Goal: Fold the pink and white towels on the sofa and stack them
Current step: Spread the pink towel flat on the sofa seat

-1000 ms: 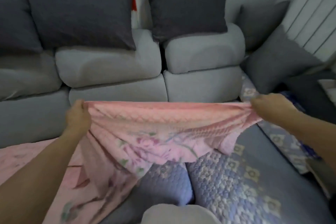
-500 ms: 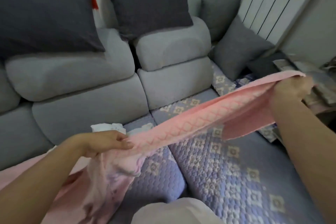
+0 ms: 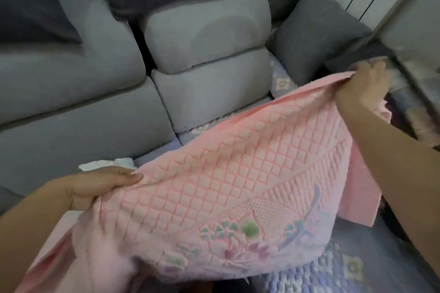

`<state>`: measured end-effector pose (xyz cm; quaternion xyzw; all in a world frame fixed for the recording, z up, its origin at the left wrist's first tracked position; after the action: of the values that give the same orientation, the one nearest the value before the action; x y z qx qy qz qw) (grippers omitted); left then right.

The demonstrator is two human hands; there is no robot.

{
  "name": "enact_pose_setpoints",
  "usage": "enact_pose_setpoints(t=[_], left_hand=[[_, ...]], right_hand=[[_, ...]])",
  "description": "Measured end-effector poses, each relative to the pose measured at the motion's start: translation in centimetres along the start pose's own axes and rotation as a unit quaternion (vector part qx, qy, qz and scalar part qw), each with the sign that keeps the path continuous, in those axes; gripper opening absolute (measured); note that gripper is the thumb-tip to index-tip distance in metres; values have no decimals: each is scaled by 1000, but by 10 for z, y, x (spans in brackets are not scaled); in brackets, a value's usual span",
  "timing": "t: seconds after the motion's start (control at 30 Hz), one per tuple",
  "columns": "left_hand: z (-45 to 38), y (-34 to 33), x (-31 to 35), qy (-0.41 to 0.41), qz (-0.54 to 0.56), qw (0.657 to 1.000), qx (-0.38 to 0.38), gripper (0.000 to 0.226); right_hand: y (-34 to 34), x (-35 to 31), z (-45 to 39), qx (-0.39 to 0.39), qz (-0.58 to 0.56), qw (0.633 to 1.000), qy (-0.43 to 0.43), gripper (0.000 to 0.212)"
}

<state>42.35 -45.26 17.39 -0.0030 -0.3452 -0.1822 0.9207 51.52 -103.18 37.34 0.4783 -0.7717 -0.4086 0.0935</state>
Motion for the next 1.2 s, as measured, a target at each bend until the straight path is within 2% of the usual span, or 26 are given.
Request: enact_pose_setpoints(t=[0.07,0.13,0.23,0.3,0.37,0.43,0.5,0.57,0.63,0.7,0.8,0.87,0.93,1.0,1.1,1.2], left_hand=[[-60,11,9,-51,-63,990,112,37],[-126,15,17,-90,-153,963,204,19],[-237,17,12,-102,-256,913,301,33],[-308,19,4,-92,-307,879,354,32],[-369,24,-11,-57,-341,855,387,31],[-413,22,-26,-29,-391,841,373,29],[-445,29,-35,-7,-428,827,364,25],[-465,47,-36,11,-443,803,398,22],[-484,66,-31,-2,-455,769,448,23],[-512,86,-47,-8,-480,745,463,27],[-526,81,-64,46,-478,755,446,22],[-529,57,-63,47,-476,756,446,19],[-519,13,-27,23,-501,741,447,18],[-517,-25,3,2,-539,727,425,22],[-527,-57,49,-89,-523,733,426,13],[-550,-54,50,-78,-514,754,401,18]], right_hand=[[-100,-5,24,-78,97,986,110,26],[-201,2,54,-132,159,960,189,26],[-337,9,91,-208,232,921,236,30],[-409,8,111,-244,262,901,245,32],[-472,2,125,-251,271,887,278,33],[-522,-4,141,-286,265,860,328,34],[-563,-11,150,-312,261,829,383,33],[-592,-16,140,-304,271,821,401,29],[-616,-25,124,-289,266,834,387,28],[-636,-38,112,-267,233,861,365,30],[-650,-56,114,-240,133,914,300,49],[-663,-40,124,-278,75,938,193,64],[-683,-8,141,-365,46,928,54,73],[-695,19,147,-393,34,918,-35,73],[-708,42,142,-400,24,912,-81,75],[-717,52,143,-447,-17,889,-99,76]])
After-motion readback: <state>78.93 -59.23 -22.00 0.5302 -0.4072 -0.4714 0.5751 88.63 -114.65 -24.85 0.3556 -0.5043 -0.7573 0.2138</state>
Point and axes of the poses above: each hand's wrist, its own z-axis away from the middle knuckle, its own y-axis out of the back of the hand, x = y × z, the point moved 9 cm from there along -z, towards the middle knuckle, and after that the axes turned 11 degrees about x, right-handed, at the moved point
